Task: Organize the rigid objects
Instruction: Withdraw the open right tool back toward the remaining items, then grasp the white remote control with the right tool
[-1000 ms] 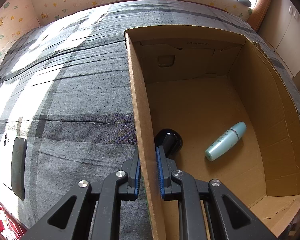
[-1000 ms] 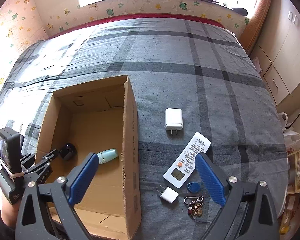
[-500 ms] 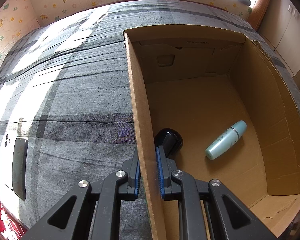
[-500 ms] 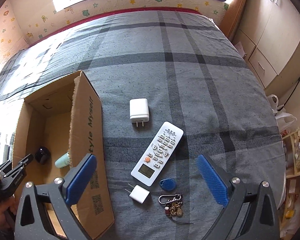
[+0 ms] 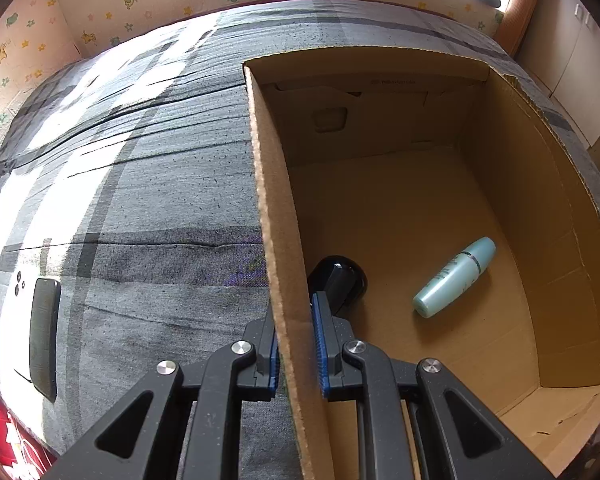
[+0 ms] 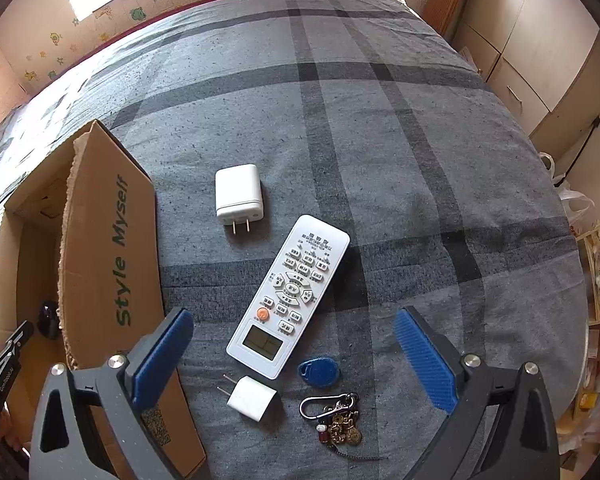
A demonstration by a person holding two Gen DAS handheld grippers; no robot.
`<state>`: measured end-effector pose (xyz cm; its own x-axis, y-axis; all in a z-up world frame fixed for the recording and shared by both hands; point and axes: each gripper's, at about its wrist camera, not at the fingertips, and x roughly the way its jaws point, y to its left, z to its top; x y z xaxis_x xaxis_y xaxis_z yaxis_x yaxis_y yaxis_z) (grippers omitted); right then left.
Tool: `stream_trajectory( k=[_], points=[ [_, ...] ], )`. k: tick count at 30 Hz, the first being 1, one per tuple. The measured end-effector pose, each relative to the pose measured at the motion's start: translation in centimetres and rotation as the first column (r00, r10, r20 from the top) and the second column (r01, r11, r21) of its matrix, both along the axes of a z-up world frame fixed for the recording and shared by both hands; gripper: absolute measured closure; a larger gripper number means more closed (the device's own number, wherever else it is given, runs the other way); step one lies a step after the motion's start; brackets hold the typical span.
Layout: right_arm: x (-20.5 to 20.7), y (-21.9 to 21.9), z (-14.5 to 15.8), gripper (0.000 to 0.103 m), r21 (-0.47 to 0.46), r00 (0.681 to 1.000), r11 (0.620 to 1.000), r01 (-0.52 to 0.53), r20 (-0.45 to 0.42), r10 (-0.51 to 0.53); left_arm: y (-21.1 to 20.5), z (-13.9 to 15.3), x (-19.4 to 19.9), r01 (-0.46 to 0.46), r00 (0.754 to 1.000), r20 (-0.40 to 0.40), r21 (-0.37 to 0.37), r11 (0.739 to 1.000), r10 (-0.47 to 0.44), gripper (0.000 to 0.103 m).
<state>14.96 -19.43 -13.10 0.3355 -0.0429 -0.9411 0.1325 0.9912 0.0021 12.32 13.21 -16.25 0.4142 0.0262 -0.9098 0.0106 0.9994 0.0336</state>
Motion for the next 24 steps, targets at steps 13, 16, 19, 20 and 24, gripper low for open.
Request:
stream_trajectory(
  k=[13, 16, 19, 20, 24],
  points=[
    [2.0, -0.6, -5.4, 0.000, 0.010, 0.995, 0.998, 0.063, -0.077, -0.062, 0.4, -0.1, 0.5, -0.004, 1.000, -0.008, -0.009, 1.000, 0.004, 0.088],
    [2.5, -0.8, -6.4, 0.000, 0.017, 0.993, 0.997, 0.079, -0.090, -0.077, 0.4, -0.1, 0.5, -0.003, 1.000, -0.007, -0.004, 1.000, 0.003, 0.088],
    [2.9, -0.7, -7.2, 0.001, 0.020, 0.991, 0.996, 0.087, -0.100, -0.084, 0.3, -0.1, 0.4, -0.002, 1.000, -0.005, -0.003, 1.000, 0.002, 0.088],
    [3.0, -0.7, -7.4, 0.001, 0.018, 0.991, 0.996, 0.086, -0.102, -0.084, 0.3, -0.1, 0.4, -0.002, 1.000, -0.004, -0.005, 1.000, 0.002, 0.088],
    [3.3, -0.6, -8.1, 0.005, 0.027, 0.990, 0.996, 0.089, -0.109, -0.086, 0.4, -0.1, 0.3, -0.002, 1.000, -0.004, -0.004, 1.000, 0.002, 0.088]
  ],
)
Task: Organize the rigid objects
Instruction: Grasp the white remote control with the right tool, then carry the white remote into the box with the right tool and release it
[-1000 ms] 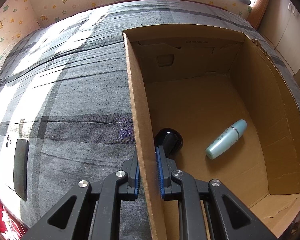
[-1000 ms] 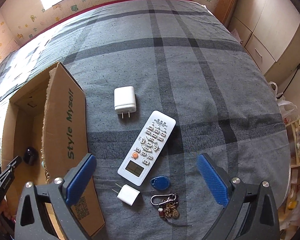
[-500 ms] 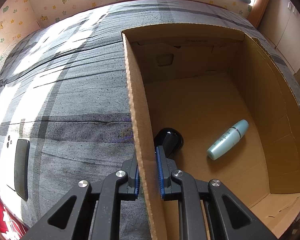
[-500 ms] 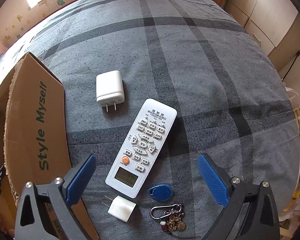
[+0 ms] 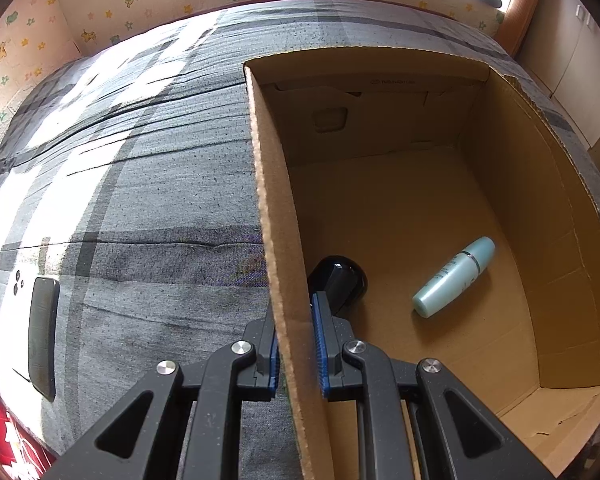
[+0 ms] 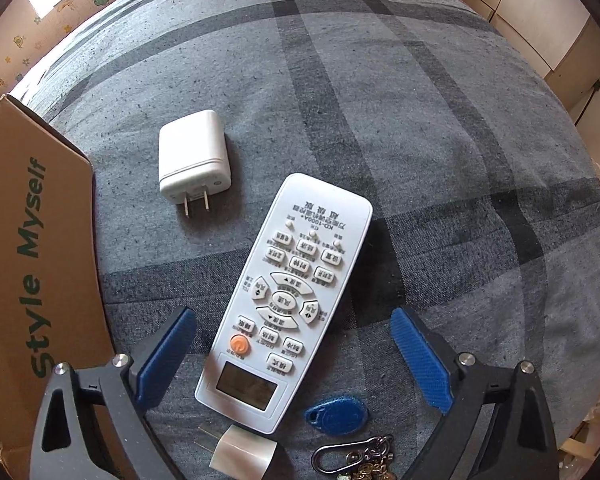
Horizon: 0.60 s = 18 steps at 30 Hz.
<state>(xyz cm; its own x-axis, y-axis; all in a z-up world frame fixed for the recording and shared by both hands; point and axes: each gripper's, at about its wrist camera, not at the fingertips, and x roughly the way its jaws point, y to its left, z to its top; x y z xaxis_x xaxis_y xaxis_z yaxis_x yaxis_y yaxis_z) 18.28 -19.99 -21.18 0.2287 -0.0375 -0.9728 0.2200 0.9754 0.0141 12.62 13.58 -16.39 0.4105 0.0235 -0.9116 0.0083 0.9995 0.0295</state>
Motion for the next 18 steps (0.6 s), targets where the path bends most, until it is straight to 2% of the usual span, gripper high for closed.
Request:
stream_trajectory(
  k=[2, 6, 7, 8, 9, 12, 18],
  points=[
    [0.2, 0.1, -0.2, 0.007, 0.012, 1.000, 1.000, 0.000, -0.002, 0.000, 0.0, 0.0, 0.0, 0.000, 1.000, 0.000, -0.001, 1.000, 0.000, 0.088],
    [0.3, 0.6, -0.5, 0.020, 0.004, 1.000, 1.000, -0.023, -0.007, 0.023, 0.0, -0.1, -0.1, 0.003, 1.000, 0.002, 0.006, 1.000, -0.003, 0.088],
    [0.4, 0.7, -0.6, 0.025, 0.006, 1.000, 1.000, -0.024, -0.006, 0.024, -0.1, -0.1, -0.1, 0.002, 1.000, 0.002, 0.006, 1.000, -0.002, 0.088],
    [0.4, 0.8, -0.6, 0.041, 0.013, 1.000, 1.000, -0.023, -0.006, 0.023, -0.1, -0.1, -0.1, 0.002, 1.000, 0.002, 0.006, 1.000, -0.002, 0.088],
    [0.4, 1.1, -0.6, 0.045, 0.019, 1.000, 1.000, -0.017, -0.007, 0.017, -0.1, 0.0, -0.1, 0.001, 1.000, 0.001, 0.006, 1.000, -0.001, 0.088],
    [0.4, 1.4, 0.1, 0.053, 0.039, 1.000, 0.999, -0.012, 0.015, 0.011, -0.2, 0.1, -0.1, 0.002, 1.000, 0.003, 0.009, 1.000, -0.002, 0.088],
    [0.4, 1.3, 0.7, 0.053, 0.045, 1.000, 0.999, -0.018, 0.022, 0.017, -0.4, 0.1, -0.1, 0.000, 1.000, 0.003, 0.012, 1.000, 0.000, 0.088]
  ],
)
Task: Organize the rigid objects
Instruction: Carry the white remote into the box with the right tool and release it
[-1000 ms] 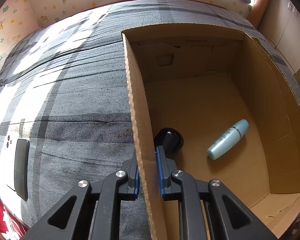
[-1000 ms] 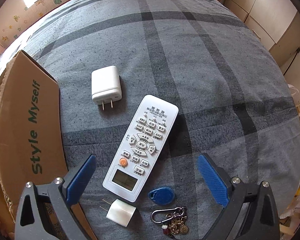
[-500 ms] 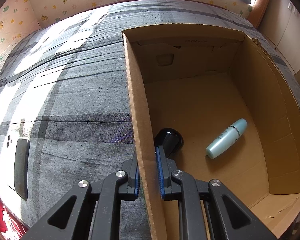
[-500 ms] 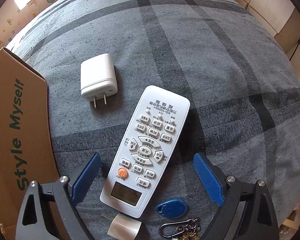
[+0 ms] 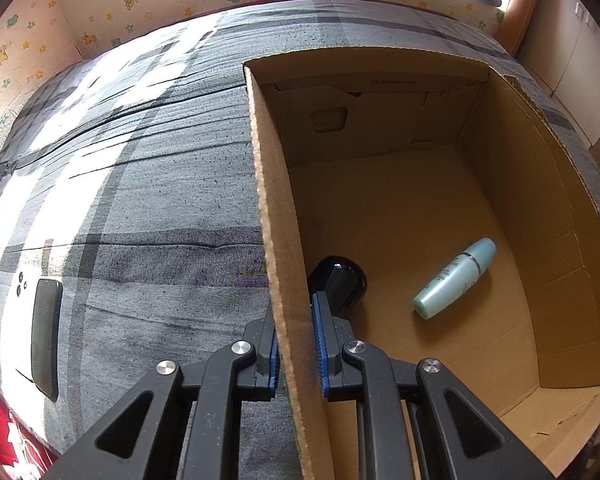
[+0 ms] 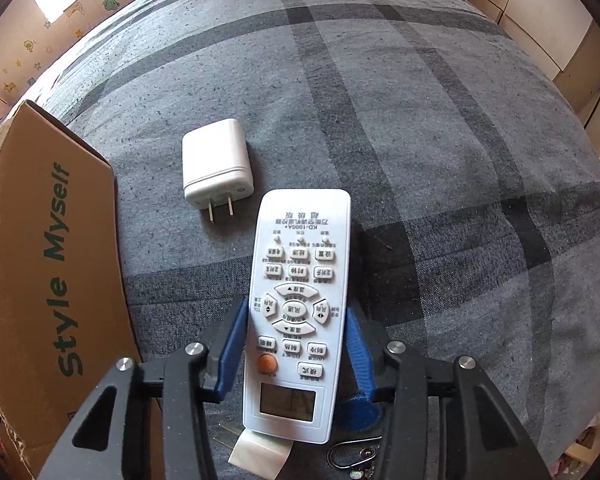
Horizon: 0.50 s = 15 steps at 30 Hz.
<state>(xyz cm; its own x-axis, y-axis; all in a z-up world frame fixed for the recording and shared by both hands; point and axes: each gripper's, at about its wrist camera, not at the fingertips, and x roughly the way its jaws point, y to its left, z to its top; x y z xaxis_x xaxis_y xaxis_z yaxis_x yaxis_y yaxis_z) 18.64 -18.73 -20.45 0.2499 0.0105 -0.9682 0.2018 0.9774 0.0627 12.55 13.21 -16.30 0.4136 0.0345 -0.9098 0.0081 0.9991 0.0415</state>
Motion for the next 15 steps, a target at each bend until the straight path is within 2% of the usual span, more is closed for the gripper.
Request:
stream_trajectory(
  k=[6, 15],
  points=[
    [-0.9, -0.3, 1.7, 0.054, -0.039, 0.999, 0.999, -0.033, 0.040, 0.034, -0.2, 0.1, -0.1, -0.001, 1.000, 0.004, 0.008, 1.000, 0.001, 0.088],
    [-1.7, -0.2, 4.2, 0.054, -0.038, 0.996, 0.998, -0.043, 0.079, 0.046, -0.4, 0.1, 0.1, 0.000, 1.000, -0.004, 0.013, 1.000, 0.000, 0.088]
  ],
)
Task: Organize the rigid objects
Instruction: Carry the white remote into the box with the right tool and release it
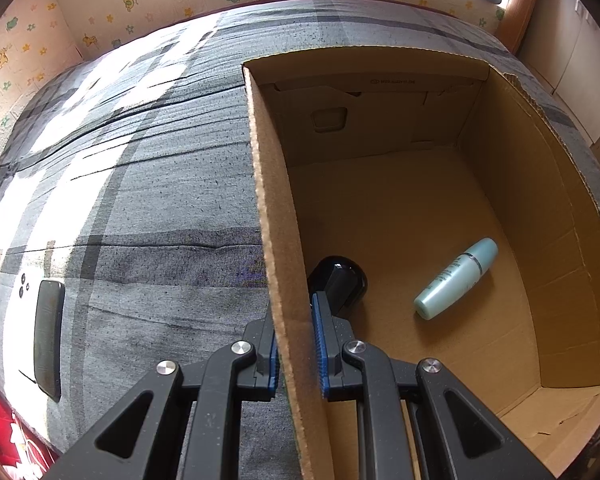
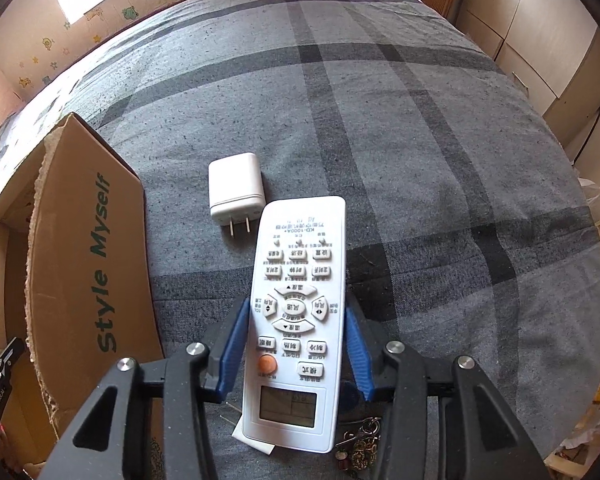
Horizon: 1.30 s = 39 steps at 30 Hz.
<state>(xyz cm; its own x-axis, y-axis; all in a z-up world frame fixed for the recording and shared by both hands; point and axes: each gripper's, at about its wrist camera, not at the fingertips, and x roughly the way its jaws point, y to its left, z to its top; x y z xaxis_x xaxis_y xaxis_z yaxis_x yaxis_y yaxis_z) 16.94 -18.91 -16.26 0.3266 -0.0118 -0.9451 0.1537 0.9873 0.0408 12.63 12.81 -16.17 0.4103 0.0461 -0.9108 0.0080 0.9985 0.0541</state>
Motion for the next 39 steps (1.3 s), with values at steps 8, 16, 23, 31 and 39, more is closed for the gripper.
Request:
stream_trajectory(
  k=[8, 16, 23, 31, 39],
  points=[
    [-1.5, 0.6, 3.6, 0.054, 0.002, 0.998, 0.999, -0.037, 0.049, 0.037, 0.3, 0.1, 0.2, 0.000, 1.000, -0.002, -0.005, 1.000, 0.000, 0.088],
    [-1.8, 2.9, 7.5, 0.054, 0.000, 0.989, 0.995, -0.096, 0.114, 0.095, 0.7, 0.0, 0.3, -0.003, 1.000, -0.003, -0.016, 1.000, 0.003, 0.088],
    [-2.0, 5.8, 10.1, 0.054, 0.003, 0.975, 0.987, -0.160, 0.157, 0.157, 0.7, -0.1, 0.2, -0.001, 1.000, -0.002, -0.013, 1.000, 0.001, 0.088],
    [-2.5, 9.4, 11.4, 0.054, 0.009, 0.957, 0.972, -0.233, 0.179, 0.227, 0.8, -0.2, 0.3, -0.003, 1.000, -0.003, -0.018, 1.000, 0.003, 0.088],
    [-2.7, 13.1, 10.8, 0.054, 0.024, 0.940, 0.953, -0.303, 0.172, 0.294, 1.1, -0.2, 0.3, -0.006, 1.000, -0.004, -0.026, 1.000, 0.006, 0.088]
  ],
)
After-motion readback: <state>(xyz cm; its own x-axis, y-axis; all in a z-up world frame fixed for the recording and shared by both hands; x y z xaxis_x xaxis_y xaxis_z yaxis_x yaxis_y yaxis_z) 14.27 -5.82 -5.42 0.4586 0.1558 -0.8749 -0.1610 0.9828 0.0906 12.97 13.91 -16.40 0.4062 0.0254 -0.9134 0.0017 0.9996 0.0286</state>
